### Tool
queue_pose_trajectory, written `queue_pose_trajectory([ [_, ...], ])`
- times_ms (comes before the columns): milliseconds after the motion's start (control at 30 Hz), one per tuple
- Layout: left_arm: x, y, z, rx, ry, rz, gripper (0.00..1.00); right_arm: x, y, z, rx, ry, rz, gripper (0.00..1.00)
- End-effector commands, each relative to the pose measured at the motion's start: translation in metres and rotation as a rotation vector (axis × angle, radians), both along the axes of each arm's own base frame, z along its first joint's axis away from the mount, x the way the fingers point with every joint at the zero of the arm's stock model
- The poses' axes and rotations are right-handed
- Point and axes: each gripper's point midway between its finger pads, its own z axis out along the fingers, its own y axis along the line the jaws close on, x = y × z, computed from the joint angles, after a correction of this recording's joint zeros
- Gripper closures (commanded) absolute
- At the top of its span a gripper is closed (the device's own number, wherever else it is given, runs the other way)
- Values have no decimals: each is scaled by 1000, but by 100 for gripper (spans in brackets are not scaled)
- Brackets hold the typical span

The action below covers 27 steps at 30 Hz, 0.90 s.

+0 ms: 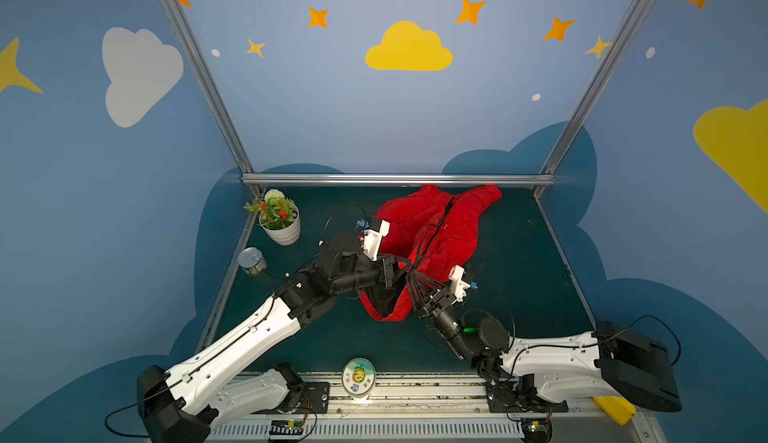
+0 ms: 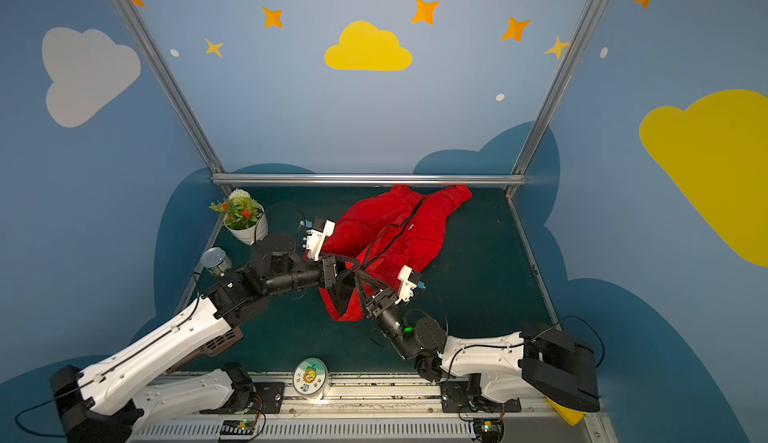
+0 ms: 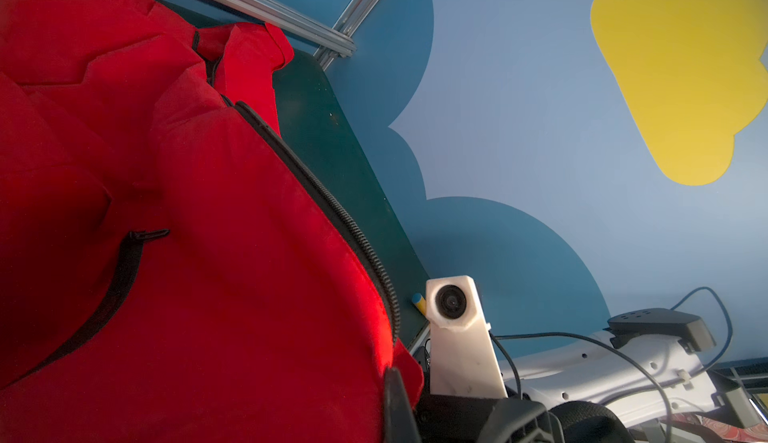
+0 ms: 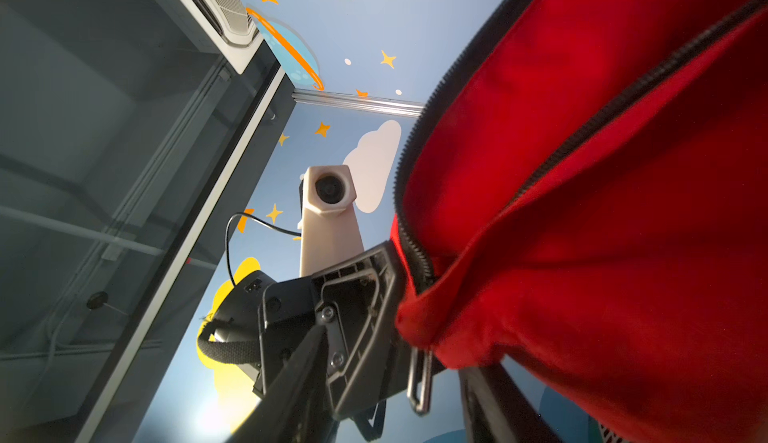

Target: Zip up the jacket

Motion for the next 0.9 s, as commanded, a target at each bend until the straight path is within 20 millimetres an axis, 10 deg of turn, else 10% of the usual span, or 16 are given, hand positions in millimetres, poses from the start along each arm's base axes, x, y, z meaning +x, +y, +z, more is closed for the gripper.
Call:
queue_pose_trajectory([
  [0, -5, 4, 5, -9, -11, -4, 97, 7, -7, -3, 26, 28, -33, 54],
  [367, -6, 8, 4, -8, -9, 7, 97, 14, -4, -8, 21, 36, -48, 86],
  [867, -6, 18, -3, -23, 21, 71, 97, 13, -11, -1, -7, -11, -85, 100],
])
